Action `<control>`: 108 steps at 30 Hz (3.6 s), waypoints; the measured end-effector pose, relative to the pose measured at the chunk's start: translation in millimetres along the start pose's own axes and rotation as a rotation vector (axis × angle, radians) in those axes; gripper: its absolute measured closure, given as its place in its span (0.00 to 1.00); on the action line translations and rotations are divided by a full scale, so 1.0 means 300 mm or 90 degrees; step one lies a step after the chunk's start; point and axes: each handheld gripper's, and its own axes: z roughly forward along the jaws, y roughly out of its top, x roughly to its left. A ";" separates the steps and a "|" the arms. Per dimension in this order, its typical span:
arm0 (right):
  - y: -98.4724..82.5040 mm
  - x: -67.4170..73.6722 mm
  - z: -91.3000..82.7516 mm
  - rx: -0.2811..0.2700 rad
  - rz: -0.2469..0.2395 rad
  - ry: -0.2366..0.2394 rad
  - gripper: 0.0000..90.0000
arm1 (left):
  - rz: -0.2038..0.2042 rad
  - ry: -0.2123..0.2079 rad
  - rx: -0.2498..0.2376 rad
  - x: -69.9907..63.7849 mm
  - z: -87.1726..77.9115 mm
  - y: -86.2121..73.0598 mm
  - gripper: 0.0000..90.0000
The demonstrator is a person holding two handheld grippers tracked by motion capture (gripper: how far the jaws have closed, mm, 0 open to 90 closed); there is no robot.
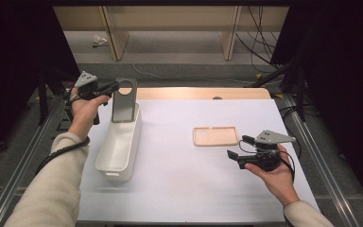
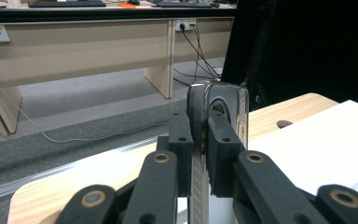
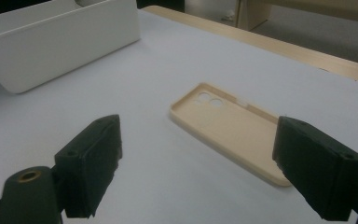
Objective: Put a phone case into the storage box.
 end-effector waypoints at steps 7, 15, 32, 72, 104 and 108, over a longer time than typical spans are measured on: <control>0.000 -0.001 0.001 0.003 0.000 0.000 0.18 | -0.001 0.000 0.001 0.004 0.004 0.001 0.91; -0.001 -0.001 0.001 0.002 0.000 0.000 0.18 | -0.011 0.001 0.004 0.011 0.008 -0.010 0.91; -0.001 -0.002 0.000 0.004 0.000 0.000 0.18 | -0.024 0.003 0.017 0.020 0.021 -0.037 0.91; -0.001 -0.002 0.000 0.005 0.001 -0.001 0.18 | -0.033 0.002 0.058 0.028 0.044 -0.088 0.90; -0.002 -0.002 0.003 0.007 -0.001 -0.001 0.18 | -0.005 0.043 0.116 0.050 0.055 -0.114 0.85; -0.002 -0.002 0.004 0.006 0.000 -0.001 0.18 | 0.011 0.049 0.124 0.045 0.061 -0.109 0.83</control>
